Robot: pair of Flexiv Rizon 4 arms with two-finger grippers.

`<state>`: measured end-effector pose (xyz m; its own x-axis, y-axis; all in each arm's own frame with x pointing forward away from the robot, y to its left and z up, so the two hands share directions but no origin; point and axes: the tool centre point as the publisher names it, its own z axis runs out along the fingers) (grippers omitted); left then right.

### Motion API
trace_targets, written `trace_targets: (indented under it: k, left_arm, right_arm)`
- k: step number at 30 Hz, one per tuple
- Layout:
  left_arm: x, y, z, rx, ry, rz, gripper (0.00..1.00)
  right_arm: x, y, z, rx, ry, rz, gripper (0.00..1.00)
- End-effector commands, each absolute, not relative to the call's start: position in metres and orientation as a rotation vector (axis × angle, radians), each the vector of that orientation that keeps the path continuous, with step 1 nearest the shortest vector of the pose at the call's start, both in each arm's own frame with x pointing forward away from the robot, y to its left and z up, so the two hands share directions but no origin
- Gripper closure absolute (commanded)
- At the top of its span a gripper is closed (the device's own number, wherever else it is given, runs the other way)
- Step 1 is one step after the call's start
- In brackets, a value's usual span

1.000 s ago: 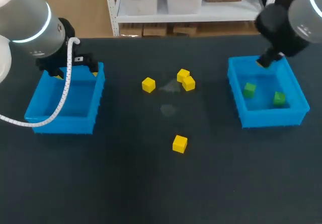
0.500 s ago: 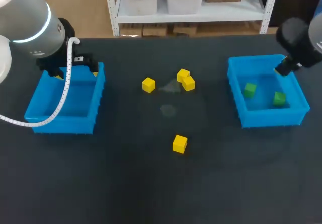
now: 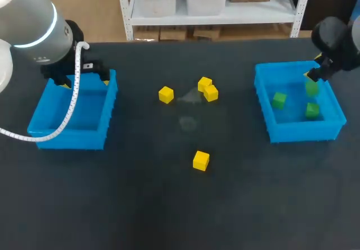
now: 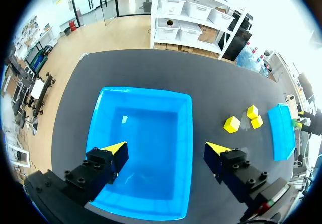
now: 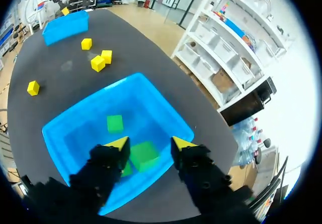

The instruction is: Put the green cubes in the right bin and the yellow cubes in the left bin.

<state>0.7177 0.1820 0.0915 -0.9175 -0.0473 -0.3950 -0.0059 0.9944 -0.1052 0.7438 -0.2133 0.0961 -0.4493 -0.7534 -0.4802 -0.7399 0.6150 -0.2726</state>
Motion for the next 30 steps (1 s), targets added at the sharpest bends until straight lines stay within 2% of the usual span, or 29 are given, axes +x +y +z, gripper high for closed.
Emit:
trace_targets:
  k: [1,25,30]
  left_arm:
    - [0.717,0.181,0.092,-0.041,2.729,-0.138,0.00]
    - [0.717,0.181,0.092,-0.041,2.729,-0.138,0.00]
    - [0.738,0.180,0.105,0.054,2.756,-0.033,0.00]
  right_arm:
    - [0.752,-0.218,0.096,-1.195,2.221,0.012,0.00]
    - [0.753,-0.218,0.095,-1.217,2.240,-0.014,0.00]
    - [0.753,-0.218,0.095,-1.217,2.240,-0.014,0.00]
